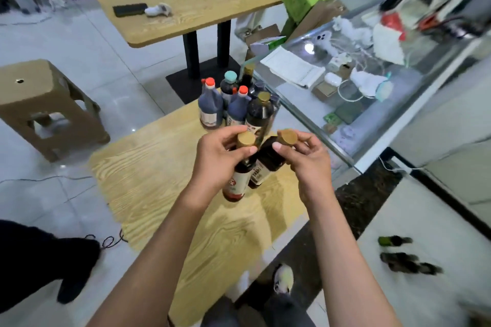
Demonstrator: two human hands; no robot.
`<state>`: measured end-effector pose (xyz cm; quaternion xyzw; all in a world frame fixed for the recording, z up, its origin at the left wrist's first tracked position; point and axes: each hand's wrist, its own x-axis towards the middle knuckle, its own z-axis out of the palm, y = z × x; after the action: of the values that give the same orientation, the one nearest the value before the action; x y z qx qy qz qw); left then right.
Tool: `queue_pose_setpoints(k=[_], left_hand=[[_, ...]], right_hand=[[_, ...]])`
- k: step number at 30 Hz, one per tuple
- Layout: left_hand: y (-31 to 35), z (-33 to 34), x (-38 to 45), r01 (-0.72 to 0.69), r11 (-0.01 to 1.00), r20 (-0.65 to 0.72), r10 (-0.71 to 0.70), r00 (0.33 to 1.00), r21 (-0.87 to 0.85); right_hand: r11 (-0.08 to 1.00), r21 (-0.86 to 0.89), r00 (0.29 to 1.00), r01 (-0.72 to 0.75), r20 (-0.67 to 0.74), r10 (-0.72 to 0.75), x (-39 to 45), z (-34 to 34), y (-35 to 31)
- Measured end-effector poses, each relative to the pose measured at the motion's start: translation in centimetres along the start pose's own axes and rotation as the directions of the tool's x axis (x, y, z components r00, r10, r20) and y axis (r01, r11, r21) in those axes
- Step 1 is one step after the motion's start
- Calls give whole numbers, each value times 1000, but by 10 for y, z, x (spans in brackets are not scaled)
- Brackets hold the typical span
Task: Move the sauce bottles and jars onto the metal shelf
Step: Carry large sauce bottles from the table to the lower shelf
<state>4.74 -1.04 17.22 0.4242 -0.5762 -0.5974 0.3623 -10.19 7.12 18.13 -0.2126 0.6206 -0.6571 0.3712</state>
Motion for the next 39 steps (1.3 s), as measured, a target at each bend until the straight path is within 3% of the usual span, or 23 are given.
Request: queue_pose_setpoints(k=[9,23,34,39], left_hand=[[85,136,-45,-210,977,215,213,953,-39],[170,447,-228,-376,910,449,412,793,-171],[183,642,-350,-382,880,592,473,653,-282],[187,718,-379,-336,884,686,465,560,-325]], right_hand=[[968,34,957,249,-166,-240,-62,-139,-88],[848,-63,777,526,-370,-509,-201,-449,-197],[831,-170,625,529,-584,-518,-290,-648,-215],[824,-260,511,504,-679,-527,-308,-713,-222]])
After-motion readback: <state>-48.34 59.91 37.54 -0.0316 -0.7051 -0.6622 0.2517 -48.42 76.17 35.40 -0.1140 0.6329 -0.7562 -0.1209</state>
